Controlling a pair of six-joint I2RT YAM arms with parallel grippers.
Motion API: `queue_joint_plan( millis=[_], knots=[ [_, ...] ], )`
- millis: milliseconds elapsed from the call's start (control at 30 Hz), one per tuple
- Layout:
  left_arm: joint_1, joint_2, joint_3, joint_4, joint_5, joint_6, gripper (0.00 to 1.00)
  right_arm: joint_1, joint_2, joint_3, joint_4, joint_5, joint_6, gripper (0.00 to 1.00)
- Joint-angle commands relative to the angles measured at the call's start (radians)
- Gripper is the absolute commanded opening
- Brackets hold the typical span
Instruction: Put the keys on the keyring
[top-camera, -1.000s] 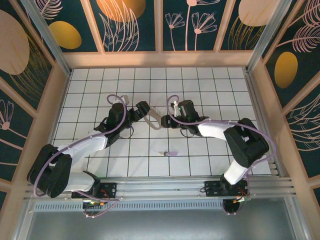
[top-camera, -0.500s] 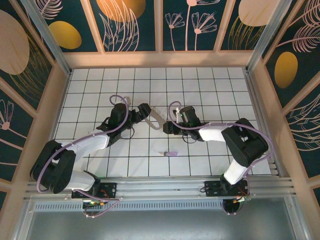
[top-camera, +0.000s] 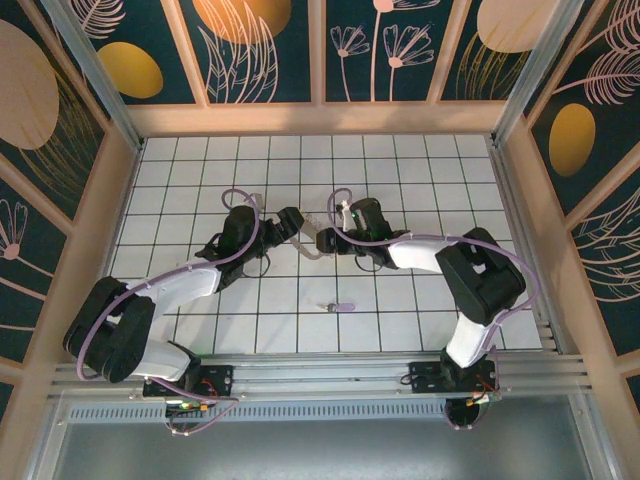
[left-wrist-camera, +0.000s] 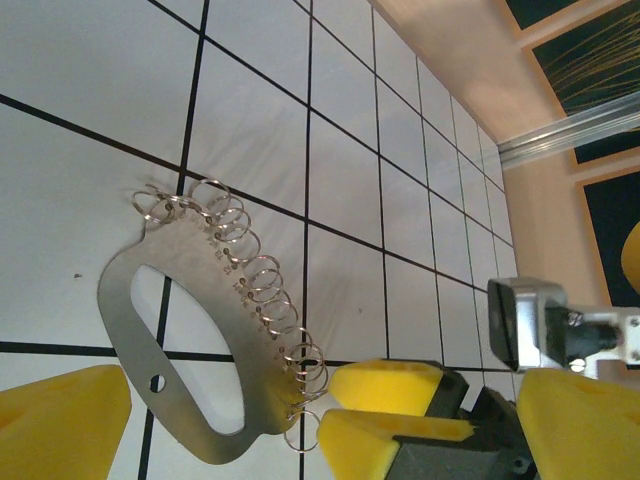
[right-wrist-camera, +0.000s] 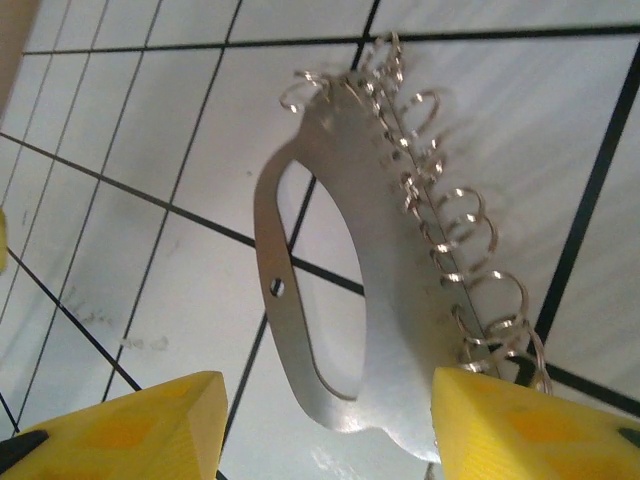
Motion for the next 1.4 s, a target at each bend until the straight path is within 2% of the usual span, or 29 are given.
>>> queue_joint_plan(
  millis=[0, 267, 600, 867, 1367],
  knots=[
    [-0.005, 0.001, 0.017, 0.03, 0.015, 0.01, 0.98, -0.007, -0.001, 0.023, -0.039, 0.011, -0.031, 0.56],
    [-0.004, -0.018, 0.007, 0.031, 0.016, 0.015, 0.99, -0.001, -0.098, -0.101, -0.019, 0.021, 0.005, 0.56],
    [-0.004, -0.007, 0.009, 0.034, 0.021, 0.014, 0.99, 0.016, -0.073, -0.149, 0.017, 0.025, 0.055, 0.53],
    [-0.005, 0.01, 0.021, 0.04, 0.028, 0.016, 0.99, 0.019, -0.027, -0.111, 0.032, 0.01, 0.07, 0.49],
    [-0.004, 0.014, 0.021, 0.043, 0.025, 0.014, 0.99, 0.061, 0.041, 0.003, 0.056, -0.044, 0.106, 0.48]
  ],
)
